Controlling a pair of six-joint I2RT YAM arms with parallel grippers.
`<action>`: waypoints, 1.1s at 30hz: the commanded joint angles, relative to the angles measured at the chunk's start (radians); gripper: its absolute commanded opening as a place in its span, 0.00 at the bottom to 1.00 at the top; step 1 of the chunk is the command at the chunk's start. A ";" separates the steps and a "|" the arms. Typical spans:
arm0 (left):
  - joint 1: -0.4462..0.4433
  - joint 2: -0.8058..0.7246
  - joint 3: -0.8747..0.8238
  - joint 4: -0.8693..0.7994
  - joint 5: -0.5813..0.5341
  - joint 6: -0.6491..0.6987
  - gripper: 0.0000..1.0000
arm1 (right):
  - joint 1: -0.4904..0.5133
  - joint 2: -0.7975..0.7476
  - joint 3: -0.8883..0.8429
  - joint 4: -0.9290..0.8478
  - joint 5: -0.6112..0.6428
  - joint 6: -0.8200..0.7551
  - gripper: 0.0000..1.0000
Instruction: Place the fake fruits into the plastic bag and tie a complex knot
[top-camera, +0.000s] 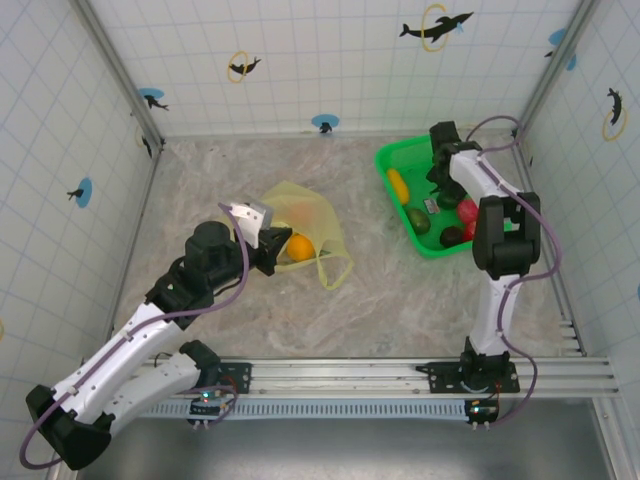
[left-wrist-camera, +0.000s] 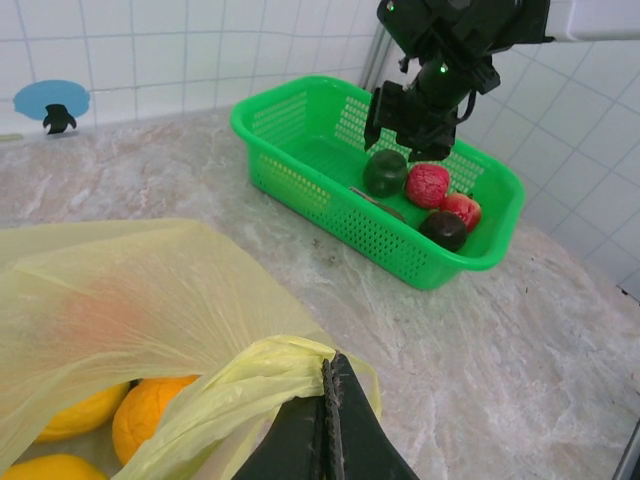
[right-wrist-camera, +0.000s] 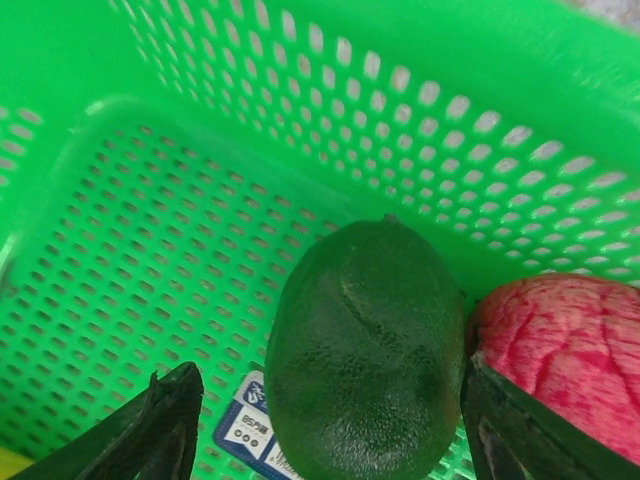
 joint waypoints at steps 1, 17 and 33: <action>-0.009 -0.014 0.000 0.007 -0.016 0.019 0.00 | -0.015 0.038 0.046 -0.033 -0.018 0.018 0.74; -0.009 0.000 0.003 0.008 -0.024 0.032 0.00 | -0.070 0.123 0.058 0.096 -0.143 -0.069 0.64; -0.009 0.001 0.031 -0.019 -0.031 0.011 0.00 | 0.018 -0.411 -0.400 0.581 -0.336 -0.325 0.40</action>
